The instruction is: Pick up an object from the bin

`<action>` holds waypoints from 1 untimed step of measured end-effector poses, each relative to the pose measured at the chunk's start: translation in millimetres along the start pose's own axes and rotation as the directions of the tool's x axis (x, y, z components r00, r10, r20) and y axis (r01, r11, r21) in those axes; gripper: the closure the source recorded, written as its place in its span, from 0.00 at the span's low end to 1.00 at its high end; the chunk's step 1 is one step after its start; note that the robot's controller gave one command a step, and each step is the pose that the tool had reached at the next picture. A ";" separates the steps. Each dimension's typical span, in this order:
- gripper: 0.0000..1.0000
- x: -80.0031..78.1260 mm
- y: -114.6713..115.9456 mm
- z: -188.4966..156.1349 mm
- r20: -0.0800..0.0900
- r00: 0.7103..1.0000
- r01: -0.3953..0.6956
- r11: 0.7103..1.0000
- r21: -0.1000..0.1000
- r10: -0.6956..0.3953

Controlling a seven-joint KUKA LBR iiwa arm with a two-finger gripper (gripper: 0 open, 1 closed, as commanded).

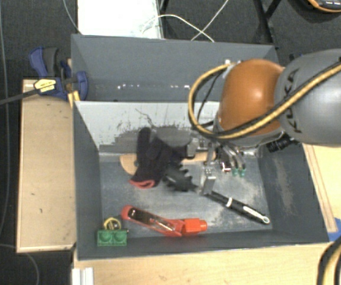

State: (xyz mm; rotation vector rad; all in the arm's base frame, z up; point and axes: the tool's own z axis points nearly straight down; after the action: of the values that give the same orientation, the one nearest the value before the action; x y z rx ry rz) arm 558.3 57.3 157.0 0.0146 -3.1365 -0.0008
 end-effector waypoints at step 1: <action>0.00 -1.4 -0.4 -4.7 0.008 1.000 -0.003 1.000 0.000 0.003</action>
Offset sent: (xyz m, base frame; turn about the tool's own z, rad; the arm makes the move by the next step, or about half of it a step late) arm -0.0214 -0.0101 -0.0870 0.0977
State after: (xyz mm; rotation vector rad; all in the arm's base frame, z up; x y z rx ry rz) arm 559.8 56.9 161.8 0.0100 -3.1442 -0.0017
